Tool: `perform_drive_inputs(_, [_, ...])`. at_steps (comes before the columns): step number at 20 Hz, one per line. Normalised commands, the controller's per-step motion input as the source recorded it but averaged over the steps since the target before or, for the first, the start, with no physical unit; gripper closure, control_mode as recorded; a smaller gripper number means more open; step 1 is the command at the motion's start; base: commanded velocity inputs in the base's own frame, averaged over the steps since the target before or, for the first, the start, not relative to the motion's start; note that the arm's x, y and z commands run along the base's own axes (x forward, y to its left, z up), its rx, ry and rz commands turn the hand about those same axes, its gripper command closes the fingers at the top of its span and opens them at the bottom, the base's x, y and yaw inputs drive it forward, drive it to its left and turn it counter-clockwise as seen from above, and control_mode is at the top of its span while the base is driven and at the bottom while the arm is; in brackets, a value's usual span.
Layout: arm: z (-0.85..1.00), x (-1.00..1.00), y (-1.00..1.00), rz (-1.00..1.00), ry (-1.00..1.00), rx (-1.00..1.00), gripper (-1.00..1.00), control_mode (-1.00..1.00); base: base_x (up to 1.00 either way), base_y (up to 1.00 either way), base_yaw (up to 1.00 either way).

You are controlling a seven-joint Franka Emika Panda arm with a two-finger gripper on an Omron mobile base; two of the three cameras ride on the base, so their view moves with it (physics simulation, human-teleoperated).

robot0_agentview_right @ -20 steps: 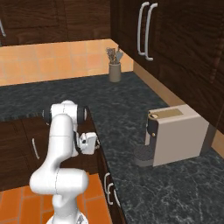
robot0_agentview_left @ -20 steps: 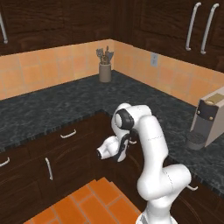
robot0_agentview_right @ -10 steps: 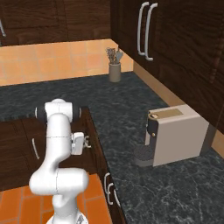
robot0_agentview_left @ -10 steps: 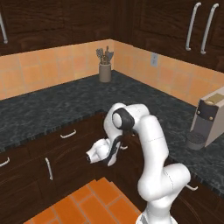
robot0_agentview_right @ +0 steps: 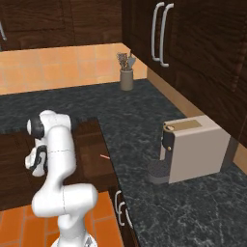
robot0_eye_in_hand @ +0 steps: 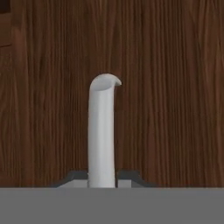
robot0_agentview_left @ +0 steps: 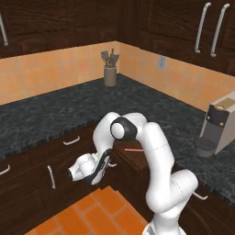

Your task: Take a straw from the drawer in front and place it inside the glass cup on the dining counter.

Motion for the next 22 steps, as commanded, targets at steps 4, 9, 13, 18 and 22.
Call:
perform_drive_inputs(4, [0.00,-0.54,1.00,0.00,0.09,0.00,1.00,-1.00,0.00,0.00,0.00])
perform_drive_inputs(9, [0.10,-0.38,0.84,0.00,0.11,0.06,-1.00,-1.00,0.00,0.00,0.00])
perform_drive_inputs(13, [0.86,-0.19,0.04,0.00,0.25,0.45,-1.00,-1.00,0.00,0.00,0.00])
perform_drive_inputs(18, [1.00,-0.07,-0.26,0.00,0.18,0.52,-1.00,-1.00,0.00,0.00,0.00])
perform_drive_inputs(22, [1.00,0.16,-0.78,-0.03,0.23,0.47,-1.00,-1.00,0.00,0.00,0.00])
